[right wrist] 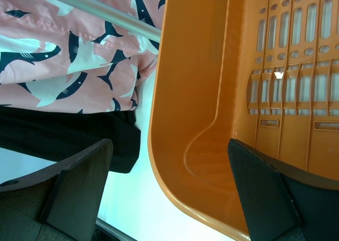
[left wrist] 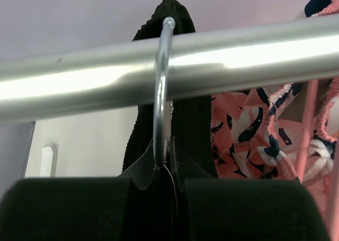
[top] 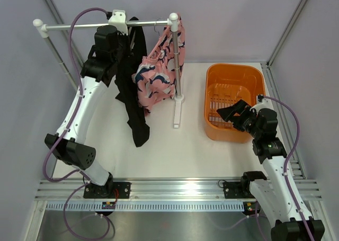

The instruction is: Remove the shorts from the hanger

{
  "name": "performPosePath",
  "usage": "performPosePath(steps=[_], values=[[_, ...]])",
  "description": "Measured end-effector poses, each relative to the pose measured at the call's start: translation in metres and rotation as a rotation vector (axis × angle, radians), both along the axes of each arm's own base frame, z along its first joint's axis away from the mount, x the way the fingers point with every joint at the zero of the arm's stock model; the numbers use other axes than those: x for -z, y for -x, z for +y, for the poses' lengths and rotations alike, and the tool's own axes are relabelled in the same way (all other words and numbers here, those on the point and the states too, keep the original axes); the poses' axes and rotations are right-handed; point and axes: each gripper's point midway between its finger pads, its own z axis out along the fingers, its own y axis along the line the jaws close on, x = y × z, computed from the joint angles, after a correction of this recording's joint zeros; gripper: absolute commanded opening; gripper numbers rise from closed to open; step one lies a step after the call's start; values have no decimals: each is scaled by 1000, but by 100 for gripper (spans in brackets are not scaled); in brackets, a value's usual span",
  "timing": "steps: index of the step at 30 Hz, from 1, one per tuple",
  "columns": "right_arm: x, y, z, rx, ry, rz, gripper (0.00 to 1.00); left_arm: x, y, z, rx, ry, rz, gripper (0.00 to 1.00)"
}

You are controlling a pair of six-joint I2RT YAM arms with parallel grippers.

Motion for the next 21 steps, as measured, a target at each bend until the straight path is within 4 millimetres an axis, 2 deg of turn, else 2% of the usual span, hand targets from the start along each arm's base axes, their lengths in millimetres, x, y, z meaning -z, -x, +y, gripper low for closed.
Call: performPosePath(steps=[8, 13, 17, 21], values=[[-2, 1, -1, -5, 22, -20, 99, -32, 27, 3, 4, 26, -33, 0], [-1, 0, -3, -4, 39, -25, 99, -42, 48, 9, 2, 44, -31, 0], [4, -2, -2, -12, 49, -12, 99, -36, 65, 12, -3, 69, 3, 0], [7, -1, 1, -38, 57, -6, 100, -16, 99, 16, -10, 103, 58, 0]])
